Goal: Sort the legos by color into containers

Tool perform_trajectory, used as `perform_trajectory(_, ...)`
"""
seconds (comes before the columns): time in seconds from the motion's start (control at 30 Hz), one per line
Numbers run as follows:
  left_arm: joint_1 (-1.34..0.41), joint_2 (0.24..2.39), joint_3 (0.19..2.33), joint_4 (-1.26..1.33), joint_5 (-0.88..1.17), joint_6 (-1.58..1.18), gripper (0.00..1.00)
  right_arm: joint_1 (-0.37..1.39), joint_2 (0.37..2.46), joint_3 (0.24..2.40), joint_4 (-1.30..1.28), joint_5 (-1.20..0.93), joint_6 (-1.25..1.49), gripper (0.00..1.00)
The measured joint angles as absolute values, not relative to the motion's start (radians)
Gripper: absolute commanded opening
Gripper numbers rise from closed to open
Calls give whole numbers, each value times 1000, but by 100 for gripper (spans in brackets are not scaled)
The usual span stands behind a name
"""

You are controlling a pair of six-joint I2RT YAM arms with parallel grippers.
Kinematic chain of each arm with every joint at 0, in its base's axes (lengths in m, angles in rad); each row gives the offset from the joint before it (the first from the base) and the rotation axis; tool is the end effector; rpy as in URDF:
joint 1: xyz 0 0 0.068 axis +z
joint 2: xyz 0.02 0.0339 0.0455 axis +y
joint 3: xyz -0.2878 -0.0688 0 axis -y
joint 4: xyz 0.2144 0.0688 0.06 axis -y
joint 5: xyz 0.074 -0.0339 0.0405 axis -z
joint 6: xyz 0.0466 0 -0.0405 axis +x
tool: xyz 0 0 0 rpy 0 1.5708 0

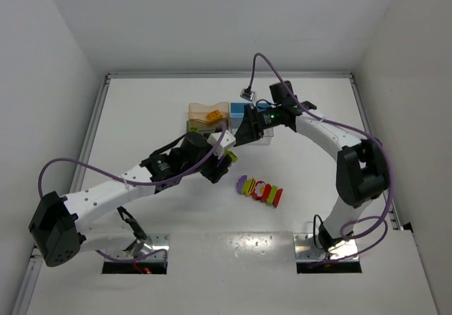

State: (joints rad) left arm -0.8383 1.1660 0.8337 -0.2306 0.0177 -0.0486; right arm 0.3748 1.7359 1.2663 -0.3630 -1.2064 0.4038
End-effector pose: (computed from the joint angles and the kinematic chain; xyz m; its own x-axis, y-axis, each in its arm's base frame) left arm 0.1538 -0.1722 0.3005 -0.3930 0.3644 -0.8443 0.7352 0.6760 -0.0505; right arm 0.3066 0.1674 0.2868 -0.9141 -0.2091 -0.3473 -0.3876 0.1997 0.8999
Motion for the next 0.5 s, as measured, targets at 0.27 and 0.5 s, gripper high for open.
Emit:
perform_trajectory(0.27, -838, 1171, 832, -224, 4, -37, 3, 392, 1730, 1232, -270, -1279, 501, 72)
perform_trajectory(0.5, -838, 1171, 832, -222, 2, -37, 3, 402, 1729, 1240, -384, -1188, 396, 72)
